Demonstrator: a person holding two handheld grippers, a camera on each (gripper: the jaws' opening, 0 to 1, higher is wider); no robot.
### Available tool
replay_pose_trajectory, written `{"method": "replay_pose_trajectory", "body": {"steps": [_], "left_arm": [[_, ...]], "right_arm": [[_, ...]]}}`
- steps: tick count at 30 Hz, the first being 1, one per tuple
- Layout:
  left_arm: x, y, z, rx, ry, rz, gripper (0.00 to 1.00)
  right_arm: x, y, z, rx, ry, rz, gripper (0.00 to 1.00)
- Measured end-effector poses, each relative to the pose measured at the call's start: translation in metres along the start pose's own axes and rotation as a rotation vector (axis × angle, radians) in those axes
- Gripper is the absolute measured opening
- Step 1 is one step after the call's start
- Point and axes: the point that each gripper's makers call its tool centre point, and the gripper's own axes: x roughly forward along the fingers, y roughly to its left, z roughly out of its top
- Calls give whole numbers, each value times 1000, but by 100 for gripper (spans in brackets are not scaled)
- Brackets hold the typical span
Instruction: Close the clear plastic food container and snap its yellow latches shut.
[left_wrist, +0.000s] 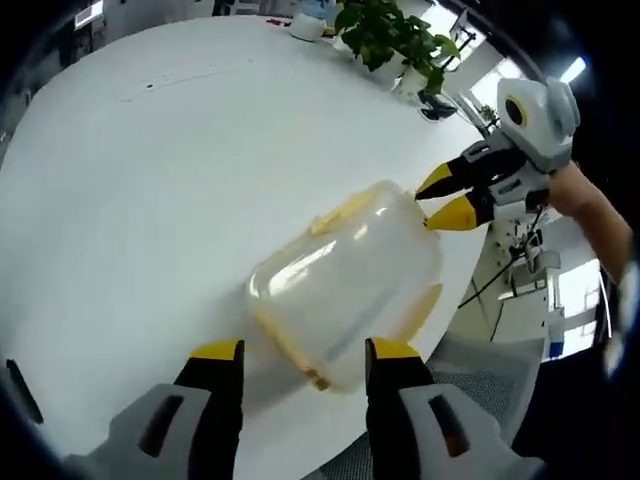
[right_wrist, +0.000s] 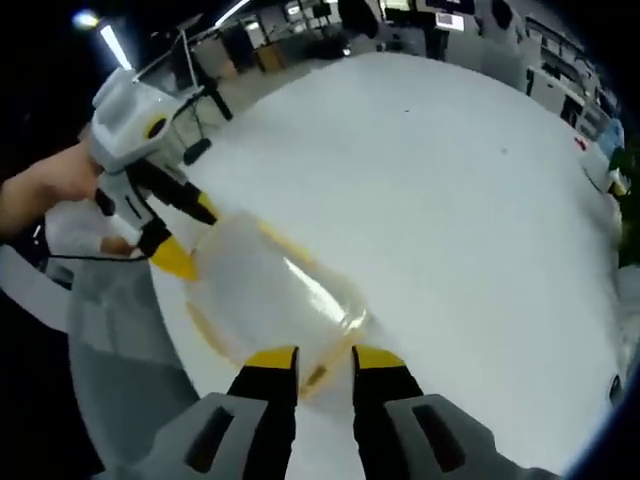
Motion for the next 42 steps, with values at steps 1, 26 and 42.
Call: {"method": "replay_pose_trajectory", "body": {"steps": [1, 26, 42], "left_arm": [[-1, 1, 1, 49, 2, 14, 49], [-8, -25, 24, 479, -10, 28, 73], [-6, -36, 35, 611, -39, 23, 62]], "right_arm": [[-1, 1, 0, -28, -1, 5, 21], [-6, 28, 14, -214, -44, 128, 51], [1, 37, 23, -287, -43, 155, 41]]}}
